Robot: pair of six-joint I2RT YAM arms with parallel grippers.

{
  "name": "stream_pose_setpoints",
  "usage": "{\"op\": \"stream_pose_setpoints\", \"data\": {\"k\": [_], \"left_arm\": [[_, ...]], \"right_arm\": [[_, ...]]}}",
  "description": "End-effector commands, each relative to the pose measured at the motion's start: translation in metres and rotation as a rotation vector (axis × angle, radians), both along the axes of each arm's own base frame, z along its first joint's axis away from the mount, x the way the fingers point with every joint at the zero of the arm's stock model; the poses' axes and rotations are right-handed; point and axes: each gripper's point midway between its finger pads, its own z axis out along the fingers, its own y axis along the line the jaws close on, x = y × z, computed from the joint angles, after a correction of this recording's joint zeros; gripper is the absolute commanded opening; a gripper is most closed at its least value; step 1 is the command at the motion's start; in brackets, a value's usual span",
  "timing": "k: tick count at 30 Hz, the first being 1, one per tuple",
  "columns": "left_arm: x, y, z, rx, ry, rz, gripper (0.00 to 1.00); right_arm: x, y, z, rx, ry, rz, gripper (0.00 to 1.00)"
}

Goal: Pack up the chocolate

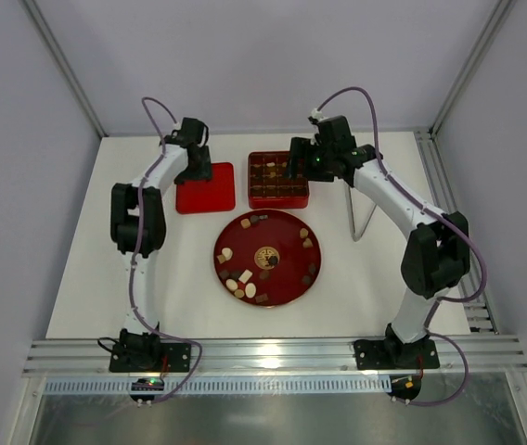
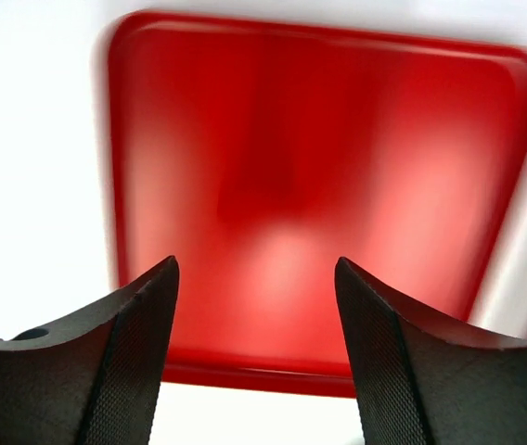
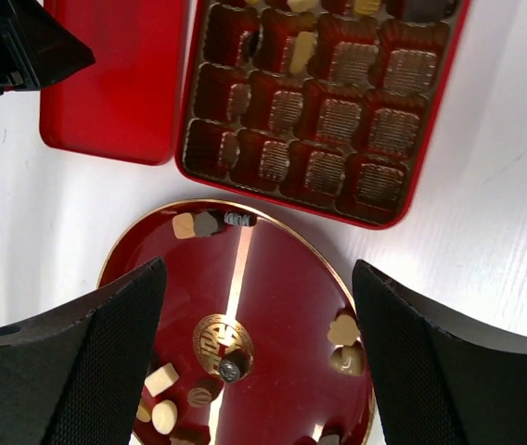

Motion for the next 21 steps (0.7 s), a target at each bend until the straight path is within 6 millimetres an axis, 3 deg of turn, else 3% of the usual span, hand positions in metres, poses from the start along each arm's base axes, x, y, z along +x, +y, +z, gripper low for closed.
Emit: {"op": "stream_pose_setpoints", "data": {"k": [1,9,14,15,16,21], "left_arm": [[-0.005,0.048,0.03,0.043,-0.054,0.095,0.69],[-0.009,0.089,0.021,0.033,-0.017,0.101,0.69],[0.003,0.087,0.015,-0.115,-0.042,0.038,0.66],[0.003,0.077,0.012,-0.167,-0.038,0.007,0.65],[0.004,0.092,0.01,-0.189,-0.035,0.03,0.65],[0.011,0.091,-0.005,-0.329,-0.035,0.009,0.61]], "right_arm": [[0.009,0.027,0.023,0.03,-0.046,0.056,0.81],[0.02,0.07,0.008,0.081,-0.014,0.134,0.79],[0.018,0.091,0.003,0.113,-0.023,0.18,0.79],[0.02,0.095,0.007,0.122,-0.033,0.19,0.79],[0.018,0.102,0.004,0.123,-0.031,0.203,0.79],[0.019,0.121,0.005,0.134,-0.045,0.237,0.79]]}}
